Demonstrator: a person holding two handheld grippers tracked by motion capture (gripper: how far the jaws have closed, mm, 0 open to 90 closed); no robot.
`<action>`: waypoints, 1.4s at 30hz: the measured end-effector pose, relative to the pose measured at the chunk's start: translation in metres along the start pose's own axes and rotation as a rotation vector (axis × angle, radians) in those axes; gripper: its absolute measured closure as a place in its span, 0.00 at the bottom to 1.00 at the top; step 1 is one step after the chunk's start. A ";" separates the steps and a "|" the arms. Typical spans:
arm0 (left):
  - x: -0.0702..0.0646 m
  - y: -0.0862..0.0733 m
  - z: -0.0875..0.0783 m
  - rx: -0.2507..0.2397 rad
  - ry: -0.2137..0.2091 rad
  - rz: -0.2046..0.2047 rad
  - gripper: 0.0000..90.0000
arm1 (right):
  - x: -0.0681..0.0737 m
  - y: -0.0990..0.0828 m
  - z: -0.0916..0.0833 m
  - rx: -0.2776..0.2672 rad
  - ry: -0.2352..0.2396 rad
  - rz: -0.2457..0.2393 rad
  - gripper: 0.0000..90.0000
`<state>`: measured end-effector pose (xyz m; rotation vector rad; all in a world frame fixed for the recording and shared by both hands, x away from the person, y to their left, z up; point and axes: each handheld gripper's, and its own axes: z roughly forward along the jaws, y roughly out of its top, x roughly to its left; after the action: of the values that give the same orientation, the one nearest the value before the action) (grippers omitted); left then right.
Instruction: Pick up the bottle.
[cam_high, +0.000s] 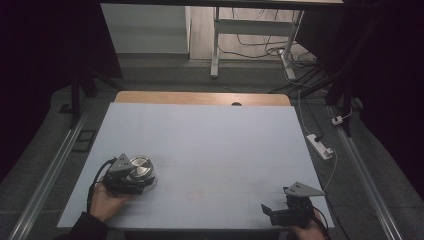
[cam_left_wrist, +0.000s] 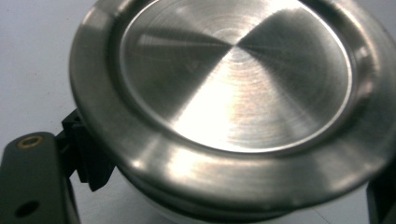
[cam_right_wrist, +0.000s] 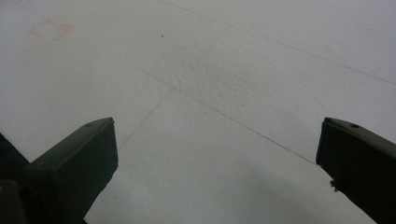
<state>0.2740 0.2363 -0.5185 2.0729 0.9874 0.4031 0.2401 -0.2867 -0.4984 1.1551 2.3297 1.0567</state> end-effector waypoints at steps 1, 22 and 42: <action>0.000 0.000 0.000 -0.001 -0.001 0.000 0.17 | 0.000 0.000 0.000 0.000 0.000 0.000 0.00; -0.004 0.013 -0.003 0.043 0.001 -0.022 0.17 | 0.001 0.000 0.000 -0.002 0.007 -0.007 0.00; -0.019 0.053 -0.002 -0.002 -0.054 0.080 0.17 | -0.001 0.000 -0.001 -0.006 0.011 0.001 0.00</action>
<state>0.2878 0.2021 -0.4757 2.1158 0.8743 0.3870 0.2400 -0.2874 -0.4983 1.1514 2.3325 1.0723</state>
